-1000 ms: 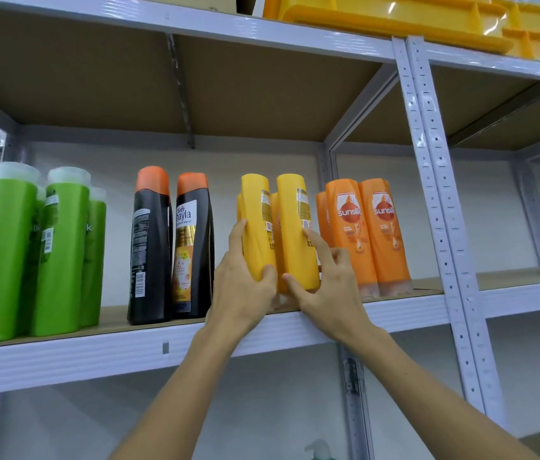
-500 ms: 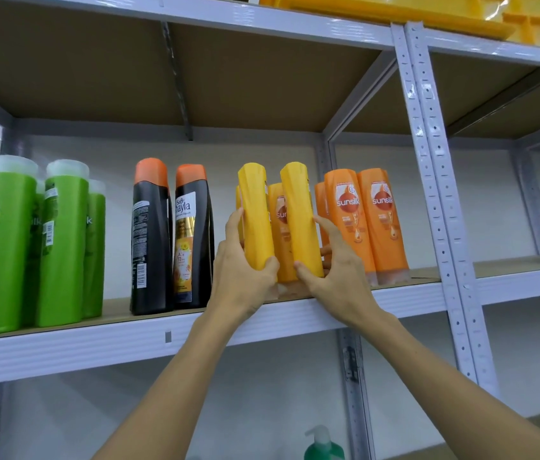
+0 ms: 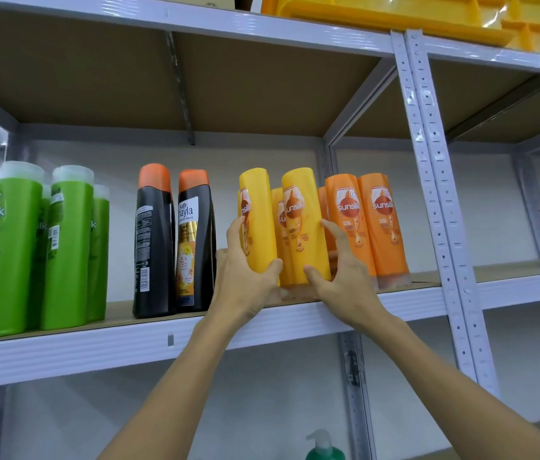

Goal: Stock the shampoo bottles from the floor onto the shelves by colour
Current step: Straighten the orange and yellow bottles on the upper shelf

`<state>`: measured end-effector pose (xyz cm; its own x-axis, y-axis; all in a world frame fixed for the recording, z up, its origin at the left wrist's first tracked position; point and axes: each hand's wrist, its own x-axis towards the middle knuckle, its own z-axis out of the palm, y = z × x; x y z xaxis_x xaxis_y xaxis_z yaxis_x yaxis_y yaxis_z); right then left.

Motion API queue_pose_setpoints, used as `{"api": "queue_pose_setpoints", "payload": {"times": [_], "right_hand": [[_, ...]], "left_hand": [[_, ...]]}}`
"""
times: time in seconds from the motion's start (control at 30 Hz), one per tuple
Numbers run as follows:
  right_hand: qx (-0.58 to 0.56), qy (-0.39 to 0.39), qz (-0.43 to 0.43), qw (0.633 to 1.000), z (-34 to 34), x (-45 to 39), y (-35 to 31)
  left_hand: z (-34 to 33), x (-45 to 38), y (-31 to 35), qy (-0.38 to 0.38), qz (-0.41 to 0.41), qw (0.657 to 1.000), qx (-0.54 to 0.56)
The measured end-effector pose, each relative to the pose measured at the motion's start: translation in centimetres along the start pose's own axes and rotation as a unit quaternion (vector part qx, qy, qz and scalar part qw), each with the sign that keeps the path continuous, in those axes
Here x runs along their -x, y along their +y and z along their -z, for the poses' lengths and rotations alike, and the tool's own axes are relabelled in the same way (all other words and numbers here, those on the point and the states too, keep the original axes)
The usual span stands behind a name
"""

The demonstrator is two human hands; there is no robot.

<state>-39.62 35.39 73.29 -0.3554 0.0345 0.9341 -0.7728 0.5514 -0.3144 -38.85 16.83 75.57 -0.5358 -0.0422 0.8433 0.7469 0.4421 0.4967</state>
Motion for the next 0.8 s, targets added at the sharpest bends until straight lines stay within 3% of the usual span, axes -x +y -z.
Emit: {"api": "queue_pose_setpoints", "payload": {"times": [0.2, 0.43, 0.8], "right_hand": [[0.041, -0.004, 0.009, 0.999, -0.2, -0.1, 0.0], [-0.056, -0.053, -0.035, 0.996, 0.9, -0.4, 0.1], [0.010, -0.110, -0.052, 0.992, 1.5, -0.8, -0.3]], "left_hand": [[-0.1, 0.1, -0.1, 0.001, -0.004, 1.000, -0.018], [0.1, 0.6, 0.1, -0.010, 0.002, 1.000, -0.017], [0.5, 0.6, -0.1, -0.043, -0.001, 0.997, -0.064]]}}
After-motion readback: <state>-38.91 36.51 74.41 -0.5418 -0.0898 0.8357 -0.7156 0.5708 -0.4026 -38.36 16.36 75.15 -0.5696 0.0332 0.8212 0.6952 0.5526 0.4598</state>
